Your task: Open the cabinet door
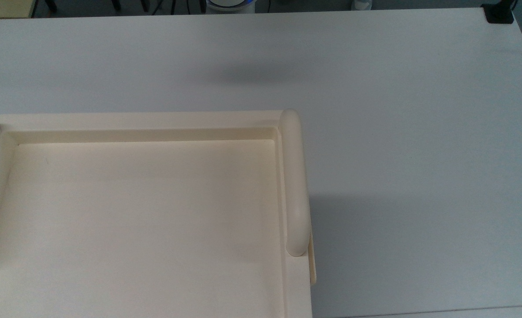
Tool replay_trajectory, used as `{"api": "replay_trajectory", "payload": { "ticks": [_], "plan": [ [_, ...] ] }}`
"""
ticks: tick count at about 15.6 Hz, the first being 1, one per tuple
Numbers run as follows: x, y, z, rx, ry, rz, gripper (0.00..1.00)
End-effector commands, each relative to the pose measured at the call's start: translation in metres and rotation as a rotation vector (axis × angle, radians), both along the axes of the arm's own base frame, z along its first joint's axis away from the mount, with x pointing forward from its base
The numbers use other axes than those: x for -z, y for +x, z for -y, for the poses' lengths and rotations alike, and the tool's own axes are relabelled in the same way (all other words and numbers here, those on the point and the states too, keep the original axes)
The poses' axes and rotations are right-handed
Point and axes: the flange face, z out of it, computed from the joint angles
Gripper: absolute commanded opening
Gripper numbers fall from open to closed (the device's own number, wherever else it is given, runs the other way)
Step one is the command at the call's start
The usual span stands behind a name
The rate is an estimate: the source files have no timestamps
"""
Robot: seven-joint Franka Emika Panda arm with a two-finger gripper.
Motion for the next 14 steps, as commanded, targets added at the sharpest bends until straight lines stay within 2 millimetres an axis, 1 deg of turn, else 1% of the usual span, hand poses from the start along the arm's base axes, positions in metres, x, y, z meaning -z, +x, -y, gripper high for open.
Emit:
{"api": "replay_trajectory", "payload": {
  "ticks": [1, 4, 7, 9, 11, 14],
  "plan": [
    [0.001, -0.005, -0.005, 0.001, 0.012, 0.010, 1.00],
    [0.003, -0.003, -0.007, -0.020, 0.010, 0.013, 1.00],
    [0.003, -0.002, -0.006, -0.127, 0.001, 0.019, 1.00],
    [0.000, 0.000, -0.007, -0.159, -0.006, 0.046, 1.00],
    [-0.004, 0.005, -0.014, -0.166, -0.010, 0.090, 1.00],
    [-0.014, 0.013, -0.018, -0.176, -0.022, 0.182, 1.00]
  ]
}}
